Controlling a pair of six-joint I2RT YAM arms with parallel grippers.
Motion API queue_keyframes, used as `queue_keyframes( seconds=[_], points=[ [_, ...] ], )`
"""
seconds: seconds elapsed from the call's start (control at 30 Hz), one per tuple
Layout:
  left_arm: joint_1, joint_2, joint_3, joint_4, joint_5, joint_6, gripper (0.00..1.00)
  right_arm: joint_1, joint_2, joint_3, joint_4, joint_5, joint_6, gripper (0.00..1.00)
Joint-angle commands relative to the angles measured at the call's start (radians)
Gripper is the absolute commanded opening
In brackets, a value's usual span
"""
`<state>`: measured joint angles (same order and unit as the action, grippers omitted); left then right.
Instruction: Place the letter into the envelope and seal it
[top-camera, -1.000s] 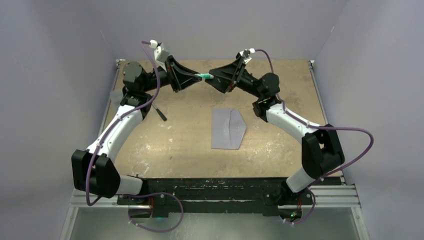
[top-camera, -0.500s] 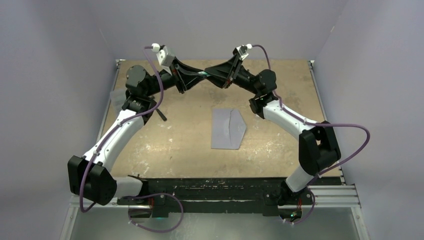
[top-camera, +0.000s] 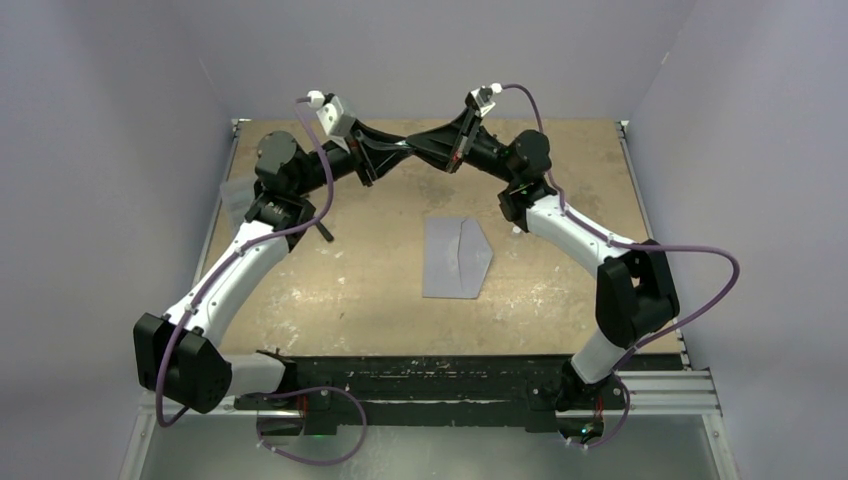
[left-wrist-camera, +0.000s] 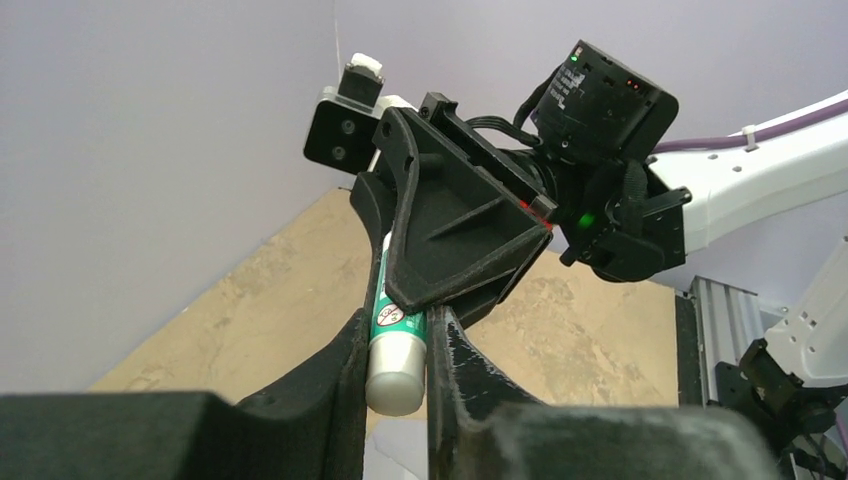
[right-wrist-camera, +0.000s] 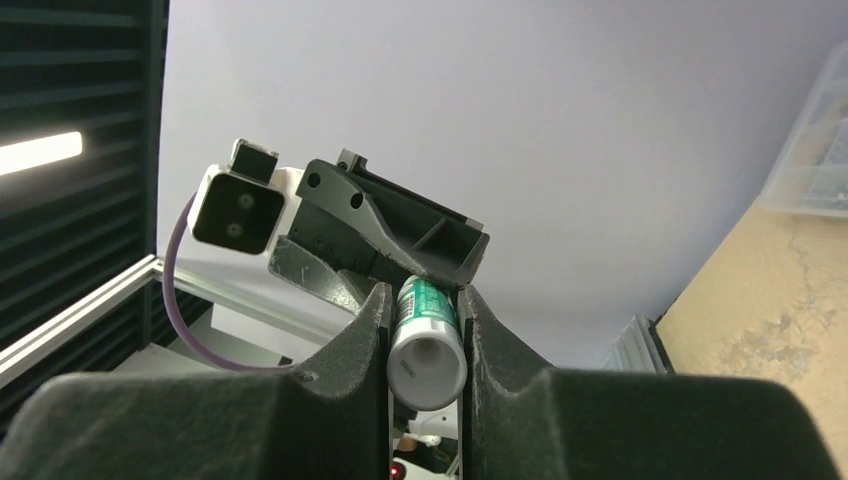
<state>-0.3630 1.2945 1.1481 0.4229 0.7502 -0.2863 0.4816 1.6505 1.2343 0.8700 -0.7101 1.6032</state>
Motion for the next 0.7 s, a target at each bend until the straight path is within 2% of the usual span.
queue_keyframes(
  seconds=[0.0,0.07,0.1,0.17,0.27,0.43,0.57,0.67],
  points=[
    [-0.014,-0.017,0.022,-0.085,-0.028,0.033,0.23,0.006,-0.024,0.05,0.012,-0.007,-0.042,0.07],
    [-0.014,-0.035,0.009,-0.082,-0.035,0.042,0.48,0.005,-0.041,0.036,-0.047,-0.001,-0.093,0.0],
    [-0.014,-0.045,-0.002,-0.086,-0.035,0.055,0.58,0.0,-0.055,0.032,-0.087,0.021,-0.125,0.0],
    [-0.013,-0.065,-0.01,-0.112,-0.037,0.087,0.73,-0.009,-0.072,0.03,-0.179,0.06,-0.199,0.0],
    [-0.011,-0.1,-0.017,-0.175,-0.074,0.123,0.87,-0.018,-0.114,0.031,-0.343,0.152,-0.35,0.0],
    [0.006,-0.134,-0.032,-0.242,-0.181,0.122,0.94,-0.033,-0.17,0.02,-0.556,0.307,-0.594,0.0],
    [0.019,-0.145,-0.069,-0.237,-0.279,0.055,0.95,-0.026,-0.208,0.005,-0.714,0.596,-0.887,0.0],
    [0.024,-0.094,-0.052,-0.317,-0.327,0.012,0.91,-0.004,-0.219,-0.049,-0.773,0.755,-1.007,0.0]
  ],
)
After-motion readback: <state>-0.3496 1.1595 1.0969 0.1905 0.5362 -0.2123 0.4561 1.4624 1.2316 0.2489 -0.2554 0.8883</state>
